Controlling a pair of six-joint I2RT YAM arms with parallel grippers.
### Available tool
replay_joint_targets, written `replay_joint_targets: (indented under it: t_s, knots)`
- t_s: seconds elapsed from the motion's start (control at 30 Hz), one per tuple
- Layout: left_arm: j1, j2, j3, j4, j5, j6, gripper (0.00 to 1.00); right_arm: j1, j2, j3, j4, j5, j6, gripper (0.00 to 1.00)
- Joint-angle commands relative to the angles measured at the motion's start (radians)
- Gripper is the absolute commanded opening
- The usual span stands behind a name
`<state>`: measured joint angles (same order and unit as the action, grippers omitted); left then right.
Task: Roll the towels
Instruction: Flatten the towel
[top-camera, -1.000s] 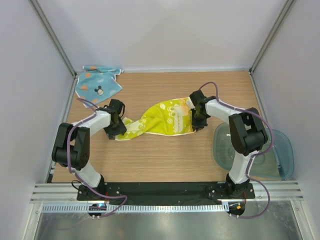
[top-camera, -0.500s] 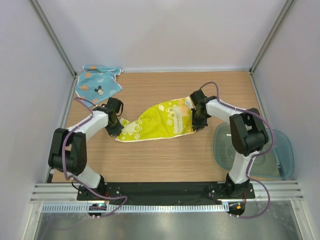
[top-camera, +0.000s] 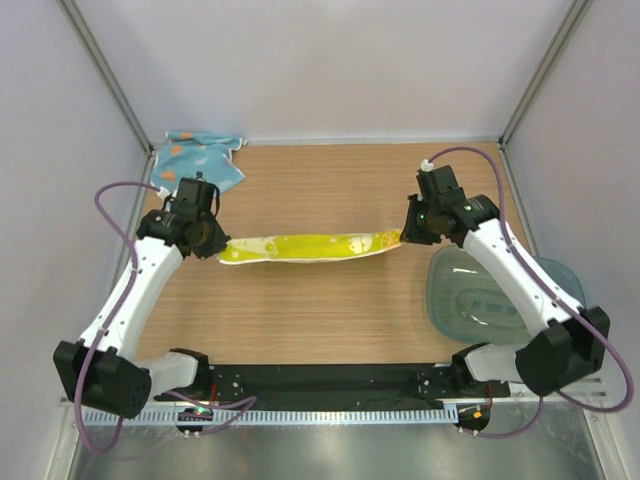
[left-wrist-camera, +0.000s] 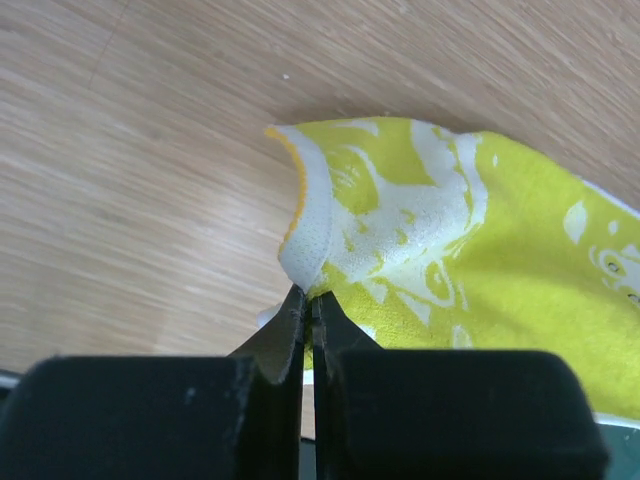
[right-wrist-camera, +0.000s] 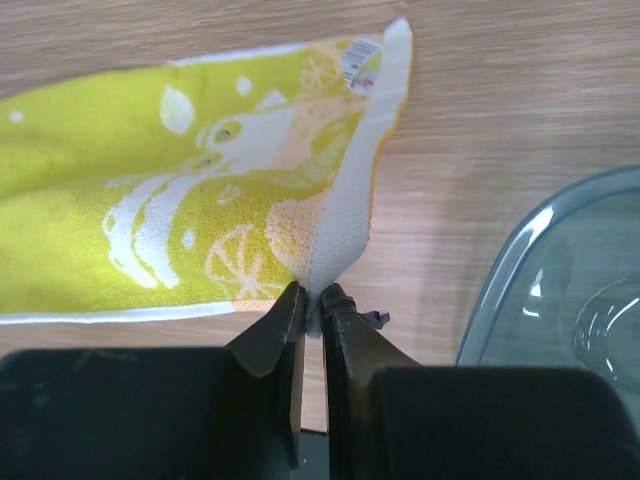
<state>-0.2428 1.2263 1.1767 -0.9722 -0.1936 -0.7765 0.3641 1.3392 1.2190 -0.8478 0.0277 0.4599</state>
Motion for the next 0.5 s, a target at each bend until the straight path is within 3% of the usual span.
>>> replay_joint_targets:
  t_s: [0.0,0.13,0.23,0.47]
  knots:
    - [-0.004,-0.065,0.052,-0.112,0.031,0.028,0.01,-0.001,-0.103,0.019,-0.089,-0.028,0.032,0.01]
    - [-0.003,-0.076,0.098,-0.115,0.025,0.046,0.04,-0.002,-0.127,0.063,-0.109,-0.049,0.037,0.01]
    - [-0.001,-0.027,0.164,-0.099,0.037,0.066,0.04,-0.001,-0.057,0.120,-0.105,-0.037,0.020,0.01]
    - [0.019,0.307,0.433,-0.057,0.078,0.134,0.00,-0.036,0.224,0.351,-0.094,-0.055,-0.036,0.01]
